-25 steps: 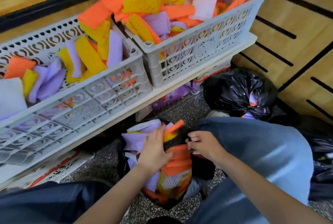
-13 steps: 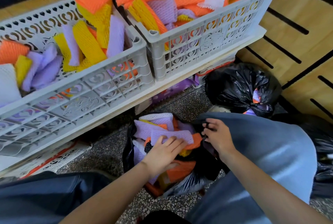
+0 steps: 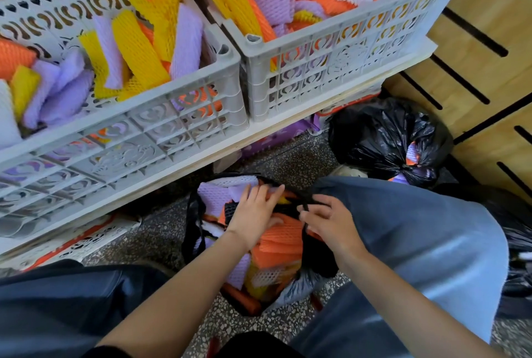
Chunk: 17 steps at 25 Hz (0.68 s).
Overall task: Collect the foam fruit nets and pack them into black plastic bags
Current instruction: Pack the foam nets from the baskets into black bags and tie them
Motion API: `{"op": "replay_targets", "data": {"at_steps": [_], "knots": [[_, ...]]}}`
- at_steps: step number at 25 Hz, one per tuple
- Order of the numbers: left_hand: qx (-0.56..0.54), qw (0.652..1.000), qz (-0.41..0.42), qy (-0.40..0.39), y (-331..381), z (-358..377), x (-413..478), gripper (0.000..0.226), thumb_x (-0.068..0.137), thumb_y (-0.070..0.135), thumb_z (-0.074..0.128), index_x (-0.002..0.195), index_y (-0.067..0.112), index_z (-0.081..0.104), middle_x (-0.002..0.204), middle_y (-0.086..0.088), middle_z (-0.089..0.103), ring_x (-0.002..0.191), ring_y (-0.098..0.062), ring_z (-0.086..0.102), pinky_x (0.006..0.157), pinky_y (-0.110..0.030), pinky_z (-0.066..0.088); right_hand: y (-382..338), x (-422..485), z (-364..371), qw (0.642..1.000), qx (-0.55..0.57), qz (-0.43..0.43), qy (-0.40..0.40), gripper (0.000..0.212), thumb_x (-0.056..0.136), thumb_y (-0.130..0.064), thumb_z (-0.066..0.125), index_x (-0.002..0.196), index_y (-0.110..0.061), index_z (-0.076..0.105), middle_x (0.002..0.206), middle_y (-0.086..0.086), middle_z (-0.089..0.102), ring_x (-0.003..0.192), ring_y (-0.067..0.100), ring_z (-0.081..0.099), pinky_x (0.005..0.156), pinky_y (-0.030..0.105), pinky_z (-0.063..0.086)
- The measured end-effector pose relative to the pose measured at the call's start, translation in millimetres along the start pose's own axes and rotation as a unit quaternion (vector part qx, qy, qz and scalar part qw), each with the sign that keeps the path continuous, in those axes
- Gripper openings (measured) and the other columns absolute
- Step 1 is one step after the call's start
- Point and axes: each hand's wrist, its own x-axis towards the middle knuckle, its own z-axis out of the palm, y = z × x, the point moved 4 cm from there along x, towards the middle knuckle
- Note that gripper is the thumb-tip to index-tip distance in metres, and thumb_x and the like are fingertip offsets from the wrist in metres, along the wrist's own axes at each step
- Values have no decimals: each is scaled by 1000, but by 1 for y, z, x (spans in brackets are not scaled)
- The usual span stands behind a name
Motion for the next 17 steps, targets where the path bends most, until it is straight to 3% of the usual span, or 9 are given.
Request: {"op": "replay_targets", "data": {"at_steps": [3,6,9,10,12,14,17], "knots": [[-1,998,43,53,4,-7,-2,64,78,51,64,119,3,60,123,-15,60,116,-33,57,101,-49,39,19,-3,-7,995,-62,73,-35,8,89,-7,61,97,-8,59,86,7,66,78,17,62,69,25,51],[5,995,71,69,6,-20,-13,64,87,51,34,125,5,56,135,-18,51,128,-34,47,106,-52,33,27,-5,-5,973,-207,60,-83,19,91,-16,59,75,-13,67,88,11,71,84,23,65,76,31,52],[-37,989,82,118,-1,-39,-35,55,91,46,35,132,10,43,140,-15,39,133,-33,32,113,-51,22,27,-5,1,979,-180,64,-77,6,89,-16,62,89,-13,57,87,11,66,84,20,60,70,28,48],[-56,988,70,128,-5,-46,-45,51,91,43,37,131,12,42,137,-12,38,130,-31,32,110,-49,23,29,-3,3,980,-171,60,-81,12,89,-14,63,94,-12,53,87,11,63,82,20,59,67,26,47],[-110,980,-7,167,-19,-57,-71,42,91,37,42,124,12,45,125,-9,42,116,-28,41,99,-41,31,34,-1,9,982,-158,54,-92,20,88,-12,63,102,-9,49,87,11,61,80,19,58,65,25,46],[-169,955,-144,197,-38,-63,-103,36,90,33,47,119,12,46,114,-7,45,104,-24,44,92,-33,32,38,-1,15,985,-142,48,-91,26,89,-15,63,109,-7,49,91,12,62,83,20,59,68,26,47],[-266,893,-346,109,-62,-35,-135,50,85,29,67,122,3,48,113,-14,50,107,-28,45,93,-39,35,39,0,21,985,-152,37,-68,24,91,-29,60,102,-9,55,90,10,66,81,16,60,77,30,47]]}}
